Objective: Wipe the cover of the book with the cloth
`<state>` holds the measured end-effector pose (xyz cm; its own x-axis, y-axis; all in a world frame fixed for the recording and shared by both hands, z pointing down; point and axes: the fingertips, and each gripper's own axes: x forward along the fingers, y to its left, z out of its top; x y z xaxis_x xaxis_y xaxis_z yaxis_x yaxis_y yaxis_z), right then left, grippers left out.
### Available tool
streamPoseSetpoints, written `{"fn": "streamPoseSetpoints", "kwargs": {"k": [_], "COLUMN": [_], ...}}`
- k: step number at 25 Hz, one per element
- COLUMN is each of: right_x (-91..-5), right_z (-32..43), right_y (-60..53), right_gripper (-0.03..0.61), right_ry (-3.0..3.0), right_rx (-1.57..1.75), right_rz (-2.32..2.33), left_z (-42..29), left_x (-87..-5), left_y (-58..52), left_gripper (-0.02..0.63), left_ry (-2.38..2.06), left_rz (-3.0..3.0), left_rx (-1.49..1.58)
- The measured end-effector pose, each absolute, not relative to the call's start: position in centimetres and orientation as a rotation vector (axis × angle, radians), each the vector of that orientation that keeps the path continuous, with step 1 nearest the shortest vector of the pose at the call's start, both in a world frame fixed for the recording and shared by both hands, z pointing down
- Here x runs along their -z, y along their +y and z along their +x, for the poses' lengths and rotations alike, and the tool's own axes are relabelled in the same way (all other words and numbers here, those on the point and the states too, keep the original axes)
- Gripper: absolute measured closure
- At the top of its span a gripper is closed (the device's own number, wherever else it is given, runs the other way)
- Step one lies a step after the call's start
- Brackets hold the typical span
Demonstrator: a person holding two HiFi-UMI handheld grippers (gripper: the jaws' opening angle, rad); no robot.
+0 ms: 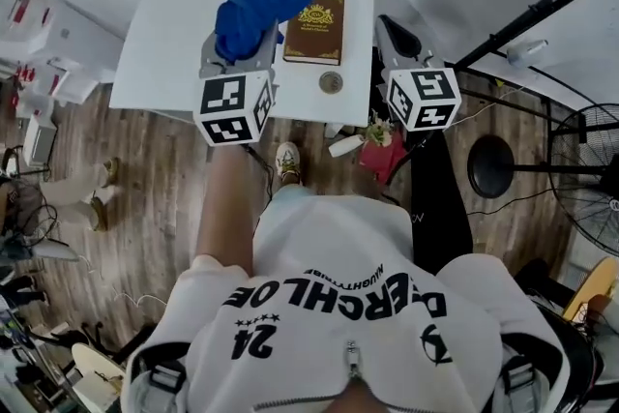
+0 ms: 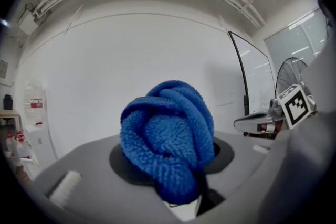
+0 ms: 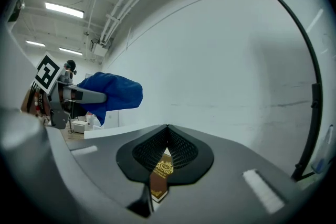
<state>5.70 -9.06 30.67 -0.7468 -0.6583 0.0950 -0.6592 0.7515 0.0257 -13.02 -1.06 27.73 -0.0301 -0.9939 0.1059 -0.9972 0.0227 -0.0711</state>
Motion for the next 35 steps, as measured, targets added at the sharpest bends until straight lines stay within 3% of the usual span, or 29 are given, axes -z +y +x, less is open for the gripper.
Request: {"fn": "streamPoseSetpoints", "kwargs": {"k": [17, 35], "right_x": [-31.8, -34.8], "right_z": [-4.5, -4.0], "right_y": [-18.1, -23.6], "right_gripper": [0.577, 0.577], "right_ry": [-2.681, -2.704], "right_rx": [-0.063, -0.163], "right_rz": [1.363, 1.32], "left_z": [-24.4, -22.3], "left_x": [-29.8, -33.6], "left_y": [-13.5, -18.6], "left_gripper": [0.373, 0.373], "left_ry": [-1.961, -1.886], "left_rz": [2.369, 2.324], "left_rx": [-0.265, -0.342]}}
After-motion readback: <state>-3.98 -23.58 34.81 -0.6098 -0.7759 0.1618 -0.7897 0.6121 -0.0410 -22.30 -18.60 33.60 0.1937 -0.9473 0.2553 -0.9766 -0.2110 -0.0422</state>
